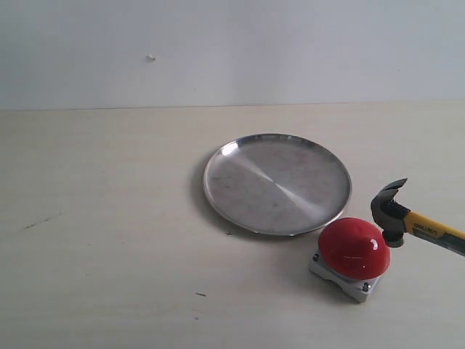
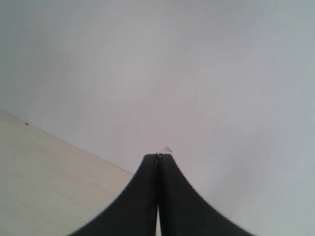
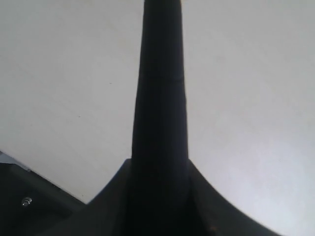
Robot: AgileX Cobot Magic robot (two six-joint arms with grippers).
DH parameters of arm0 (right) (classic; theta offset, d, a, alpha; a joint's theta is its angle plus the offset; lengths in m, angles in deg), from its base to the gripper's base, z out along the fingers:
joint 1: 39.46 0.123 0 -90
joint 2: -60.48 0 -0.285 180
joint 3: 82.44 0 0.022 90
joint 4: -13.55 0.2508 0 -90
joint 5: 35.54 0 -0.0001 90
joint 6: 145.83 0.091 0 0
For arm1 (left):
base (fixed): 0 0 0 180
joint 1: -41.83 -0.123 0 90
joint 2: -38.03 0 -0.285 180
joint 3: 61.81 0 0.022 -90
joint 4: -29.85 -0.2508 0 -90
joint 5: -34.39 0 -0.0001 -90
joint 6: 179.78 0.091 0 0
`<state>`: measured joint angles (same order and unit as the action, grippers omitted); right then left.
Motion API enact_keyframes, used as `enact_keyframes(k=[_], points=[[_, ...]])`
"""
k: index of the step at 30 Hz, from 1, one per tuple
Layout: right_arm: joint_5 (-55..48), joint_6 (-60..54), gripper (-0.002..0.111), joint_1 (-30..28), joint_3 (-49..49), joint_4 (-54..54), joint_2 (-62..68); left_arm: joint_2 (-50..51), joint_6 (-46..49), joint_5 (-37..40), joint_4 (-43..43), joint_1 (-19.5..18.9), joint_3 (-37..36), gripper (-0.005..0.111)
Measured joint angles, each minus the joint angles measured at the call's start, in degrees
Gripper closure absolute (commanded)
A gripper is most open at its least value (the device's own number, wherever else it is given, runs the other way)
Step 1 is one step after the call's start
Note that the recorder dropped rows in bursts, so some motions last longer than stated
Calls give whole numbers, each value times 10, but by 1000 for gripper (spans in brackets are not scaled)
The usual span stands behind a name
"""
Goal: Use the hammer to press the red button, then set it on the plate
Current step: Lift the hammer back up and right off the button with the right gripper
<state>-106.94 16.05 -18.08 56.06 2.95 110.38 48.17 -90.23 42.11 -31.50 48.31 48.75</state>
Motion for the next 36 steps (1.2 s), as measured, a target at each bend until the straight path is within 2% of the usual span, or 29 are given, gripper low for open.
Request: enact_keyframes(k=[12,19,23,31,36], points=[[11,-2,108,0,-2,-9,-82,0,0,0,0,0,0,107],[100,-7,108,1,-31,65,-76,0,0,0,0,0,0,107],[105,-8,108,1,-32,94,-68,0,0,0,0,0,0,107],[102,-1,108,1,-61,42,-66,0,1,0,0,0,0,107],[110,47,108,1,-51,-18,-77,0,1,0,0,0,0,107]])
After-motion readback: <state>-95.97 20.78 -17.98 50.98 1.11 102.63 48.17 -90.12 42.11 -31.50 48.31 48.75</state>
